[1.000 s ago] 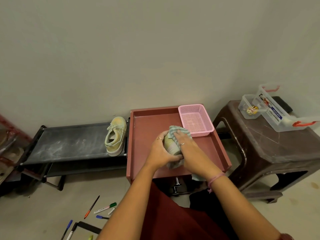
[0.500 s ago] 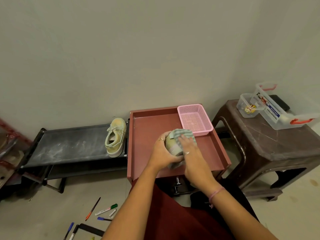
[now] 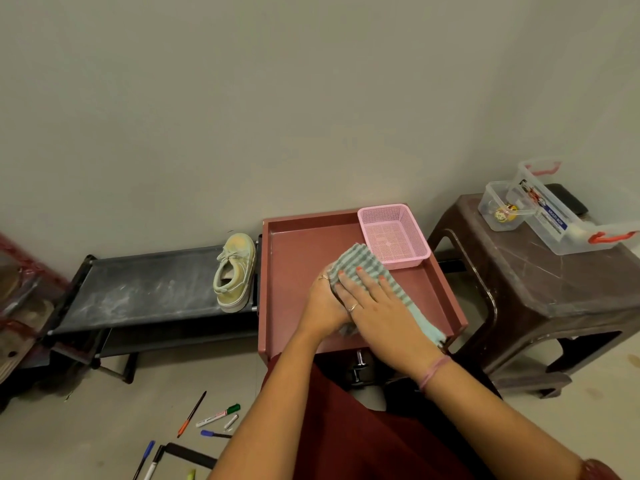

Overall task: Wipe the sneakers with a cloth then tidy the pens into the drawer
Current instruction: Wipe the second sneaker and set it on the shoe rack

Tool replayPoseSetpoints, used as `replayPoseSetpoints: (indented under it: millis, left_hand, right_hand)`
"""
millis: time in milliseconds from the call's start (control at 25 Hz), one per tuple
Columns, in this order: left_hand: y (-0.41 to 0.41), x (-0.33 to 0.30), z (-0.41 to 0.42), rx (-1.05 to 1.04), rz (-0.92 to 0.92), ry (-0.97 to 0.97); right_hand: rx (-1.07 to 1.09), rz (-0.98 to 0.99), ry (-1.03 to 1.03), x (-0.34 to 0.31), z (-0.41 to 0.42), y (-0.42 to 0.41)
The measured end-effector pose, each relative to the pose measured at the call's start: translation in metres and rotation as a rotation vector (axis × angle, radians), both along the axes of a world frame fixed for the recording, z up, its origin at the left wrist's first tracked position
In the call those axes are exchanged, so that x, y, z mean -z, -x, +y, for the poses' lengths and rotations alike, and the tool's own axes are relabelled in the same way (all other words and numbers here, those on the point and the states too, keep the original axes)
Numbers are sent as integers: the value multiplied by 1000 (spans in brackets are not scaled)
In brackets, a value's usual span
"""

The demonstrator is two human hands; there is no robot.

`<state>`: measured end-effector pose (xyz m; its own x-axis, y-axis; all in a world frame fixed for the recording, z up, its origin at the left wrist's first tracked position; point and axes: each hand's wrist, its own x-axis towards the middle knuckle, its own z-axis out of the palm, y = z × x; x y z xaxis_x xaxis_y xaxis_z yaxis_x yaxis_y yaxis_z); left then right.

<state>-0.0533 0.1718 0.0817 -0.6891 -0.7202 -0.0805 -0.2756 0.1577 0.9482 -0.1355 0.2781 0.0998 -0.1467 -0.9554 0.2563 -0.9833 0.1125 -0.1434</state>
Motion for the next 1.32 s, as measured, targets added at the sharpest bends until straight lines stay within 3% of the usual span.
replayPoseSetpoints:
  millis: [80, 200, 280, 440, 520, 760, 840, 960, 1040, 1080, 1240, 1320]
  left_hand:
    - [1, 1, -2, -4, 6, -6]
    - [-2, 7, -4, -5, -19, 22]
    - [-2, 5, -3, -9, -24, 22]
    - [-2, 0, -2, -36, 7, -34]
    - [1, 2, 0, -38, 25, -36]
    - [4, 4, 8, -1, -6, 39]
    - [-1, 3, 3, 18, -8, 49]
    - [-5, 4, -3, 2, 37, -12]
    - [-5, 2, -2, -15, 44, -20]
    - [-4, 2, -1, -23, 42, -24]
    - [-7, 5, -4, -22, 17, -2]
    - [-11, 4, -7, -7, 13, 3]
  right_hand:
    - [-37, 53, -67, 0, -4, 12]
    - [78, -479, -208, -7, -15, 41]
    - [113, -612, -184, -11, -16, 36]
    - [-19, 137, 5, 6, -1, -7]
    - [-16, 126, 100, 17, 6, 4]
    - [249, -1030, 209, 20, 9, 18]
    - [258, -966, 207, 23, 13, 2]
    - [142, -369, 150, 33, 20, -13]
    - [83, -165, 161, 32, 20, -6]
    - [86, -221, 161, 30, 16, 0]
    - [181, -806, 140, 14, -5, 16]
    - [195, -803, 82, 14, -7, 7]
